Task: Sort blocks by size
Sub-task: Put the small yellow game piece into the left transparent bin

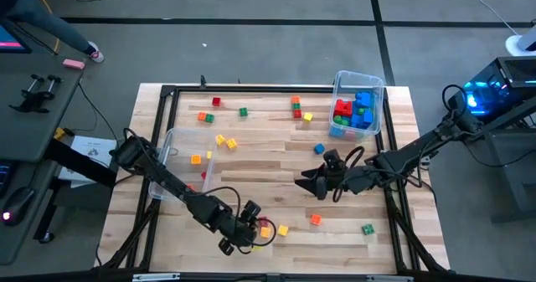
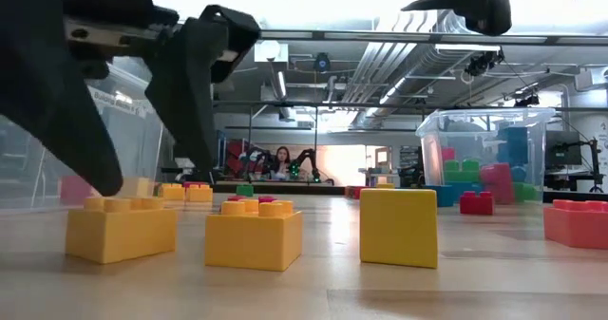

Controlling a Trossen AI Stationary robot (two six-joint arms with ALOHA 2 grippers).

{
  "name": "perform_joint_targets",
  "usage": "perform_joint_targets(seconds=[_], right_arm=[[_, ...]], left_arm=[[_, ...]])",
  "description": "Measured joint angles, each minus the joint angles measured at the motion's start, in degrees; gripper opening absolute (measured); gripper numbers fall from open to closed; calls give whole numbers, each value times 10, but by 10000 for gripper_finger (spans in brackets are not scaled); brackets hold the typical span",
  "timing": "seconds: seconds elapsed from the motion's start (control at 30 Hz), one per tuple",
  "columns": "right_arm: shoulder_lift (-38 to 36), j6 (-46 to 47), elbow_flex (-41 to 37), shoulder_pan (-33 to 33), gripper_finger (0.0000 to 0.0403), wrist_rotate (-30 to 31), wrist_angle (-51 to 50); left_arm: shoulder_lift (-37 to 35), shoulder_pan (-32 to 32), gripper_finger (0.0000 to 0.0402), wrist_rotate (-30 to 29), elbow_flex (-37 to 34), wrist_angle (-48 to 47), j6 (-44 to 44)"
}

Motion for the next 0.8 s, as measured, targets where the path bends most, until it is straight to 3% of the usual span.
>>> perform_joint_targets(seconds=[0.5,0.8], right_arm=[[0,-16,0,0,328,-14,-25],[0,-26,0,0,328,-18,-44]], left_arm=[[2,52,193,80,-7,-43,-58],[-20,73,193,81,-5,-51,-78]])
